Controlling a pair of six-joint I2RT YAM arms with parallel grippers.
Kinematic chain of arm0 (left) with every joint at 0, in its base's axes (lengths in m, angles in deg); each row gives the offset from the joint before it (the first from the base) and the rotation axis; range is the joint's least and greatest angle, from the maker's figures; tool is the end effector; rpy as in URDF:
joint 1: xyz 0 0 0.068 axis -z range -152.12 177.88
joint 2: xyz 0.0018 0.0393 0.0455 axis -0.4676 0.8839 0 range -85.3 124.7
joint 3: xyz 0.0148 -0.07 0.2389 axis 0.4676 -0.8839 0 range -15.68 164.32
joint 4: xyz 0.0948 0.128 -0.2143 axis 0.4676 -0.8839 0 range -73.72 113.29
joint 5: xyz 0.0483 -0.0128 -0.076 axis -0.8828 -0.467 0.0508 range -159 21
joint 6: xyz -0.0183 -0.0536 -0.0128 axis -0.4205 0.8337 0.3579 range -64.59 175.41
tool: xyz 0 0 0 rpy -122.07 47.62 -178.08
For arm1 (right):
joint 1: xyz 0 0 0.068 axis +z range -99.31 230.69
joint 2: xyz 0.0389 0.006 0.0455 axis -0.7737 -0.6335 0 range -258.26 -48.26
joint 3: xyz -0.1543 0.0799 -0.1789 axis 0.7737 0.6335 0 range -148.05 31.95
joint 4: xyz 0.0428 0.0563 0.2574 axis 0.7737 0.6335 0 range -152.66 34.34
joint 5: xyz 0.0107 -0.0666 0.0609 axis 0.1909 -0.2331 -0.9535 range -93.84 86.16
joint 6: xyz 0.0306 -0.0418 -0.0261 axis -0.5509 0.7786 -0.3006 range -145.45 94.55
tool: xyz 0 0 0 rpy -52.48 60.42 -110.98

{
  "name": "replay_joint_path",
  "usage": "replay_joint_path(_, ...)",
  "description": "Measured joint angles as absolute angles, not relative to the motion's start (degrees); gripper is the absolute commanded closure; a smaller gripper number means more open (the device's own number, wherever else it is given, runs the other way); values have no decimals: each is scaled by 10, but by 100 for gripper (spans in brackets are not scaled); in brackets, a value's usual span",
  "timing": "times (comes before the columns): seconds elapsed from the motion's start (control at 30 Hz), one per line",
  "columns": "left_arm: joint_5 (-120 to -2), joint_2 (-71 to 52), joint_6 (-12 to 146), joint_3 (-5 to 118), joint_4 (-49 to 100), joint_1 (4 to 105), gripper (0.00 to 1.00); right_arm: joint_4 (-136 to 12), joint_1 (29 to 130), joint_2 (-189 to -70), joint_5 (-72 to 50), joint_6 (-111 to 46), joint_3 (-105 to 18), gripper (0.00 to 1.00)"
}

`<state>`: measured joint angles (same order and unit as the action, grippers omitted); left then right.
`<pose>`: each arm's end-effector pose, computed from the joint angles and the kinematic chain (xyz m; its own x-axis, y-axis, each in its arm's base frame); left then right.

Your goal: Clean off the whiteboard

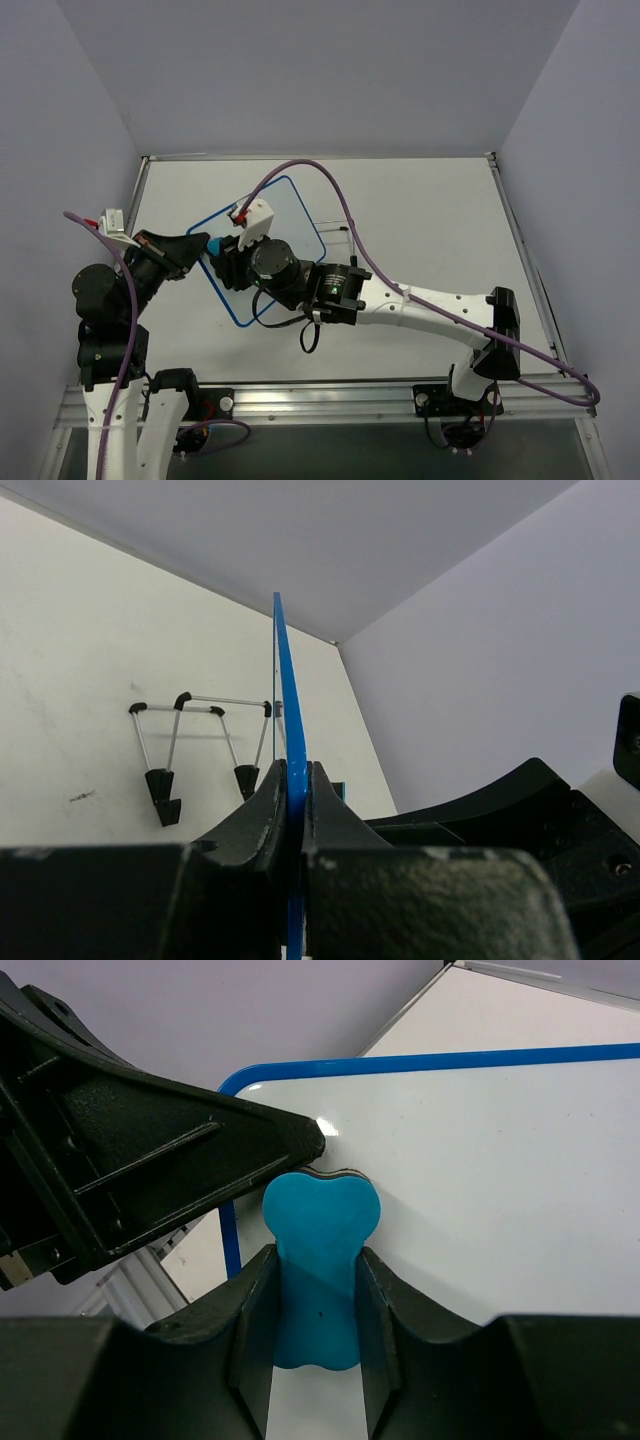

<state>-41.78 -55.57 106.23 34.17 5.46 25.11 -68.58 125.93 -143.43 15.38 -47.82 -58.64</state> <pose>0.1384 -0.0123 0.3795 -0.2954 -0.7044 -0.6454 0.2923 0.5765 -0.7630 0.1176 0.3926 0.3947 -0.3101 0.2334 -0.9216 -0.7691 0.5083 0.3875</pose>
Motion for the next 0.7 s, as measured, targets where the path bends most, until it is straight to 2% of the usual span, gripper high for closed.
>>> replay_joint_path(0.37, -404, -553, 1080, 331, 112, 251, 98, -676, 1224, -1424, 102, -495, -591, 100)
replay_joint_path(0.7, -408, -548, 1084, 326, 134, 251, 98, -621, 1176, -1451, 130, -499, -647, 100)
